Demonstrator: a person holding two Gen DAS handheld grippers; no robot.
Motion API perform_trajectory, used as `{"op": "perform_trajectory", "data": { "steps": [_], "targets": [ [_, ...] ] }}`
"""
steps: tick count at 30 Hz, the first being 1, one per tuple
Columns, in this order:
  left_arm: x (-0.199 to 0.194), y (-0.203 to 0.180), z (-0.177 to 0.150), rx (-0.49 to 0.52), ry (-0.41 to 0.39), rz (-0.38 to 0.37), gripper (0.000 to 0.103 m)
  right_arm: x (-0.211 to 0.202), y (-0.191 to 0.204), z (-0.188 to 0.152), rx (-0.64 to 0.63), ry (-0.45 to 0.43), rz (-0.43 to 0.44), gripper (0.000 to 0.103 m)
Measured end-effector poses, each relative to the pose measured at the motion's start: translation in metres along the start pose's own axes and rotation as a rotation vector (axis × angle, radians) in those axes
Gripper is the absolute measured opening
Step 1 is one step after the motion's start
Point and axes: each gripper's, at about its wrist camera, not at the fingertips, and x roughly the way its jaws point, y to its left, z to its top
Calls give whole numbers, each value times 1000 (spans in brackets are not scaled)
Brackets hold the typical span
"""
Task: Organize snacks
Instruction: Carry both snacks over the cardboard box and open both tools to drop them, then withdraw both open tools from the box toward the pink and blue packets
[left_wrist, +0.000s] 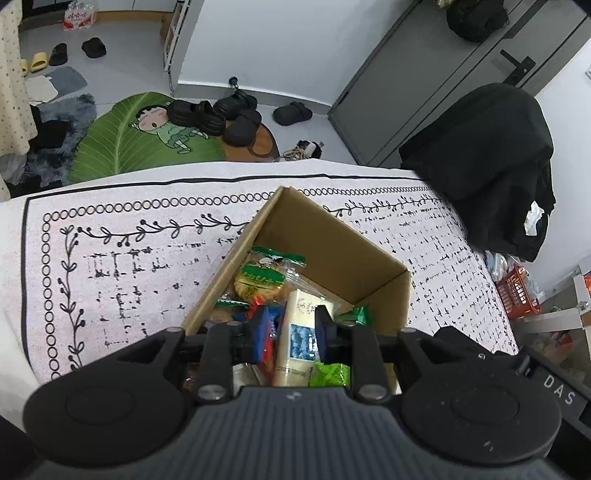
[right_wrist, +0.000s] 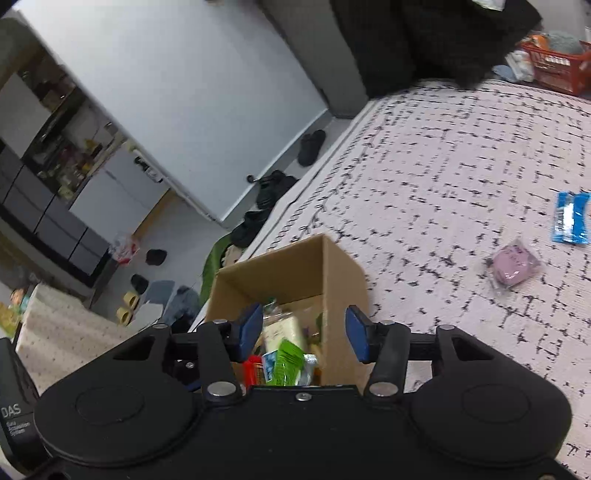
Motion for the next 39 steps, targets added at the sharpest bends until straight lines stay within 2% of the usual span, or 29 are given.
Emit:
{"op": "perform_trajectory", "data": {
  "steps": [6, 8, 10, 17, 22, 25, 29, 39],
  "targets": [
    [1, -3, 1, -3, -5, 16, 40, -2, -13, 4, 34, 6, -39, 56],
    [0, -5, -1, 2, -11, 25, 45, -5, -17, 6, 43, 2, -53, 63],
    [0, -9, -3, 9, -15, 33, 51, -8, -21, 7, 49, 0, -74, 65],
    [-2, -29, -12, 49, -8, 19, 54, -24, -45, 16, 101, -21, -103, 74],
    [-2, -52, -22, 86, 2, 15, 74, -37, -62, 18, 124, -37, -129, 80],
    [-1, -65, -27, 115, 5, 12, 81, -45, -72, 20, 142, -47, -135, 84],
    [1, -80, -32, 144, 0, 30, 84, -57, -84, 23, 144, -86, -175, 93],
    [6, -121, -52, 187, 15, -5, 85, -80, -133, 28, 260, -136, -176, 95]
  ]
}}
